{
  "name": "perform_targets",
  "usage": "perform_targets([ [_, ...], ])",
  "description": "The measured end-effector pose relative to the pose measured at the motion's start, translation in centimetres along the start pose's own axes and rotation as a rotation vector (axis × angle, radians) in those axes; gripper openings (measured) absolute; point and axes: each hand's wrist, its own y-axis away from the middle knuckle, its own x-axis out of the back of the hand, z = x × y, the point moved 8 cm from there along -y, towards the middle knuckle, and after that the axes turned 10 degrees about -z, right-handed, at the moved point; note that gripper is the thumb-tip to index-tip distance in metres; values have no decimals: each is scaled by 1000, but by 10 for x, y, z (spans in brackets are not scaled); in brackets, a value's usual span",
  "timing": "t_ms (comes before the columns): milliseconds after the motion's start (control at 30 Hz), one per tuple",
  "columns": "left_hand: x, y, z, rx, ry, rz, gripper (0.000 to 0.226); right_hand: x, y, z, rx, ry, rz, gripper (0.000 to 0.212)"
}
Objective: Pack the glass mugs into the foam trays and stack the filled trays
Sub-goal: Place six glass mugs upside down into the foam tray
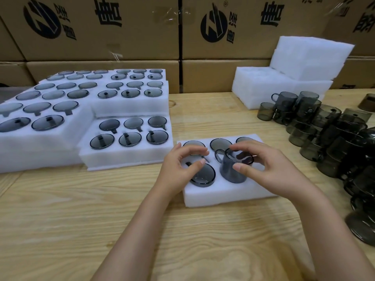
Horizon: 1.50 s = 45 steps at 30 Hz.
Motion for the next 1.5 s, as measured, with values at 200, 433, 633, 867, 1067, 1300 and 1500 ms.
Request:
perform_targets([
  [200, 0, 1, 3, -1, 4, -7, 23, -11, -2, -2, -16, 167, -89, 40],
  [433, -25, 1, 48, -124, -185, -37, 40, -9, -6, -6, 3, -69, 84, 50],
  [633, -93, 6, 37, 96, -690, -435, 84, -39, -9, 19, -203, 727, -214, 67],
  [867, -97, 5, 30, 186, -925, -417, 92, -43, -9, 28, -354, 794, -340, 76],
  [1067, -91, 17, 36, 108, -1066, -227, 100, -42, -9, 32, -366, 759, -203, 60],
  [1300, -88, 33, 52, -276, -1151, 148, 74, -30, -7, 19, -246, 627, 48, 55],
  [1500, -76, 21, 53, -350, -1273, 338, 44, 73, 44, 9, -154, 721, 775, 35],
])
